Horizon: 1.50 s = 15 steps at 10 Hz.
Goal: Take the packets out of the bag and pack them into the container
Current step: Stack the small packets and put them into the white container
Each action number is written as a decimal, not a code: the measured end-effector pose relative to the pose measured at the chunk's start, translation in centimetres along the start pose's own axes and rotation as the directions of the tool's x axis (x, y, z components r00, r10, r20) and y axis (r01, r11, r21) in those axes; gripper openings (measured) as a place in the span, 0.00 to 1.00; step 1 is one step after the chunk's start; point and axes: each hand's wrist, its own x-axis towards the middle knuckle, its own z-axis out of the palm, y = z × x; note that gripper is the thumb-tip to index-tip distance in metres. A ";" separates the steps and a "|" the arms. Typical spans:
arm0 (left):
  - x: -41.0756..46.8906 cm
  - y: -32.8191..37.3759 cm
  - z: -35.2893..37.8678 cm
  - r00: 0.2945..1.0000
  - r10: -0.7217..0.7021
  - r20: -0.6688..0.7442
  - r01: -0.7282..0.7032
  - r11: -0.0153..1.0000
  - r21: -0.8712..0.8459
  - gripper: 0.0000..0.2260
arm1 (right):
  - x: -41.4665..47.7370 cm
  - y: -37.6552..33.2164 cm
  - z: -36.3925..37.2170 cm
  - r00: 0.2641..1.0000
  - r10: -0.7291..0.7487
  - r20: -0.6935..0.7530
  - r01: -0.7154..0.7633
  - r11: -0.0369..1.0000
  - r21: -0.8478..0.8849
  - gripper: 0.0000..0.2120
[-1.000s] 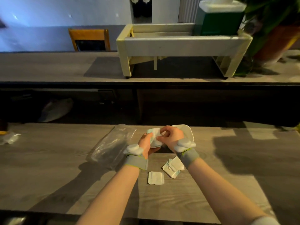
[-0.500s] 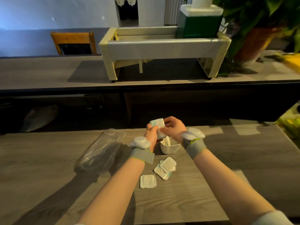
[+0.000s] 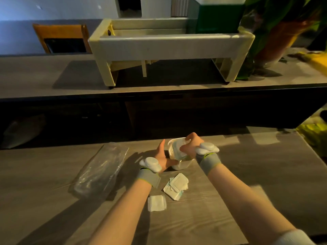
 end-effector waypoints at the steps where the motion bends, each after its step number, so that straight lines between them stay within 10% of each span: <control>1: 0.6 -0.1 0.2 0.996 0.005 0.085 -0.005 1.000 0.000 0.55 | 0.5 -1.1 0.9 1.000 -0.005 0.015 0.006 0.993 -0.115 0.22; 4: 2.3 -0.2 0.8 0.998 -0.018 -0.060 0.037 0.943 0.331 0.47 | 1.7 -1.4 2.0 0.996 -0.074 0.054 0.091 0.875 -0.475 0.18; 6: 2.0 -0.2 0.9 0.997 0.028 -0.071 -0.012 0.975 0.221 0.45 | 2.2 -1.2 2.8 0.983 -0.178 -0.040 0.106 0.737 -0.667 0.18; 9: 2.7 -1.0 0.8 0.999 0.047 -0.018 -0.042 0.982 0.184 0.40 | 2.4 1.4 0.9 0.949 -0.292 -0.121 0.226 0.895 -0.385 0.13; 12: 3.0 -1.1 1.2 0.993 0.049 -0.104 -0.030 0.983 0.183 0.40 | 2.8 1.2 2.9 0.986 -0.154 -0.065 0.088 0.809 -0.581 0.31; 14: 2.1 -2.1 0.7 0.999 0.014 -0.047 -0.001 0.963 0.271 0.51 | 0.5 2.2 2.3 0.872 -0.379 -0.309 0.304 0.915 -0.265 0.15; 15: 1.0 -3.8 0.1 0.991 -0.039 -0.129 0.079 0.943 0.322 0.41 | -1.8 3.6 2.6 0.867 -0.411 -0.282 0.413 0.909 -0.055 0.08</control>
